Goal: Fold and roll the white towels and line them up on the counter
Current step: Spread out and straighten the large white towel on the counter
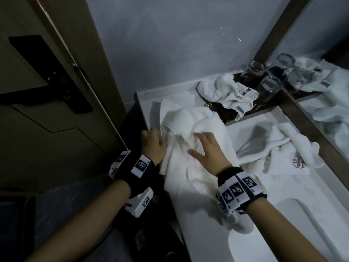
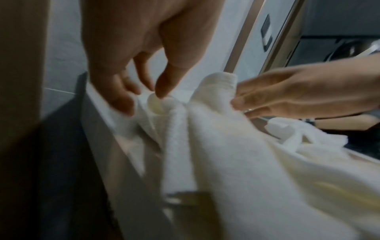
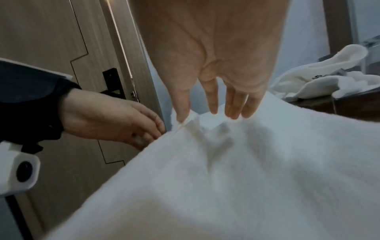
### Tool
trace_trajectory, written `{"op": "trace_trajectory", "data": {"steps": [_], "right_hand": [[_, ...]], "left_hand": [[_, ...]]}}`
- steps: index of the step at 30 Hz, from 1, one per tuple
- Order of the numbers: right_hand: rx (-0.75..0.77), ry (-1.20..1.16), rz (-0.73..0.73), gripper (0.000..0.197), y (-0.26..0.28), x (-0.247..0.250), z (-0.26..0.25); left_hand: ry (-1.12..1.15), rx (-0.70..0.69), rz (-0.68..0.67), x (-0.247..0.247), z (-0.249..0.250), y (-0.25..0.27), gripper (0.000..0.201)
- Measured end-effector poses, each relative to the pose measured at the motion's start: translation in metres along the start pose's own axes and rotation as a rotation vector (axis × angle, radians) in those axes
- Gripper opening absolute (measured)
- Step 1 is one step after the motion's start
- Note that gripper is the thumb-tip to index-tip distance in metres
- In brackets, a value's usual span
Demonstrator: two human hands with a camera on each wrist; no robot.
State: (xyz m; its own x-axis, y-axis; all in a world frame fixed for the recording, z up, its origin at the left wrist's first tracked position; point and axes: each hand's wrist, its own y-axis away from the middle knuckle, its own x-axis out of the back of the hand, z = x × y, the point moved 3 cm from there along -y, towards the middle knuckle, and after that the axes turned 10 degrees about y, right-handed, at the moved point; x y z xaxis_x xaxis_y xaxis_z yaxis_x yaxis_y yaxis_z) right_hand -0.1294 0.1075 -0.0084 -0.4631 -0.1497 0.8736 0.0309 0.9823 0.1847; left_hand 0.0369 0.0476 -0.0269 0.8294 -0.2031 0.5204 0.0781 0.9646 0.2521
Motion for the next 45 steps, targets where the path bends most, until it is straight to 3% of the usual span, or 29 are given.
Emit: {"op": "trace_trajectory", "data": {"steps": [2, 4, 8, 9, 13, 16, 17, 18, 20, 22, 24, 25, 27, 29, 32, 35, 37, 39, 41, 43, 45], "right_hand": [[-0.033, 0.065, 0.108, 0.049, -0.022, 0.009, 0.000], [-0.084, 0.110, 0.186, 0.047, -0.045, 0.017, 0.003], [-0.204, 0.263, 0.035, 0.089, -0.077, 0.016, 0.020], [-0.211, 0.267, 0.007, 0.086, -0.082, 0.016, 0.025], [-0.051, 0.347, 0.052, 0.035, -0.079, 0.023, 0.040], [0.024, 0.183, -0.228, 0.022, -0.067, 0.023, 0.042], [0.021, 0.092, -0.234, 0.018, -0.066, 0.028, 0.037], [0.014, 0.008, -0.134, 0.017, -0.066, 0.037, 0.030], [0.064, -0.063, 0.295, 0.025, -0.069, 0.063, 0.013], [0.148, 0.026, 0.569, 0.058, -0.067, 0.083, -0.009], [0.186, 0.179, 0.548, 0.094, -0.071, 0.089, -0.025], [0.186, 0.247, 0.483, 0.095, -0.075, 0.090, -0.029], [0.166, 0.303, 0.397, 0.060, -0.080, 0.090, -0.032], [0.142, 0.179, 0.463, 0.014, -0.078, 0.094, -0.027], [0.041, -0.151, 0.477, 0.013, -0.072, 0.098, -0.020], [-0.030, -0.227, 0.494, 0.010, -0.075, 0.105, -0.010], [-0.008, -0.223, 0.513, 0.027, -0.076, 0.113, 0.001], [0.067, -0.170, 0.461, 0.053, -0.077, 0.115, 0.012], [0.087, 0.063, 0.386, 0.070, -0.082, 0.108, 0.023], [0.017, 0.214, 0.375, 0.077, -0.092, 0.099, 0.033], [-0.060, 0.181, 0.437, 0.078, -0.095, 0.094, 0.040]], "left_hand": [[-0.044, 0.139, -0.084, -0.004, -0.004, -0.017, 0.050], [-0.030, 0.192, -0.165, -0.010, -0.007, -0.031, 0.060], [-0.013, 0.133, -0.253, -0.023, -0.001, -0.044, 0.037], [0.011, 0.106, -0.274, -0.023, 0.003, -0.047, 0.036], [0.048, -0.131, -0.192, 0.000, 0.029, -0.074, 0.041], [-0.009, -0.323, -0.035, 0.031, 0.058, -0.087, 0.043], [-0.004, -0.396, -0.038, 0.037, 0.069, -0.087, 0.042], [0.008, -0.462, -0.080, 0.040, 0.081, -0.085, 0.042], [-0.019, -0.599, -0.198, 0.041, 0.102, -0.074, 0.045], [-0.077, -0.738, -0.270, 0.041, 0.118, -0.063, 0.046], [-0.092, -0.845, -0.307, 0.041, 0.131, -0.053, 0.045], [-0.085, -0.892, -0.312, 0.041, 0.137, -0.048, 0.045], [-0.057, -0.939, -0.253, 0.044, 0.141, -0.043, 0.039], [-0.037, -0.907, -0.139, 0.050, 0.136, -0.044, 0.032], [-0.015, -0.726, -0.155, 0.051, 0.113, -0.051, 0.032], [-0.275, -0.383, -0.282, 0.044, 0.076, -0.061, 0.032], [-0.371, -0.282, -0.263, 0.048, 0.059, -0.066, 0.026], [-0.290, -0.251, -0.155, 0.058, 0.056, -0.073, 0.024], [-0.187, -0.272, -0.011, 0.067, 0.064, -0.081, 0.024], [-0.064, -0.287, 0.081, 0.067, 0.075, -0.091, 0.023], [0.118, -0.216, 0.051, 0.058, 0.081, -0.096, 0.028]]}}
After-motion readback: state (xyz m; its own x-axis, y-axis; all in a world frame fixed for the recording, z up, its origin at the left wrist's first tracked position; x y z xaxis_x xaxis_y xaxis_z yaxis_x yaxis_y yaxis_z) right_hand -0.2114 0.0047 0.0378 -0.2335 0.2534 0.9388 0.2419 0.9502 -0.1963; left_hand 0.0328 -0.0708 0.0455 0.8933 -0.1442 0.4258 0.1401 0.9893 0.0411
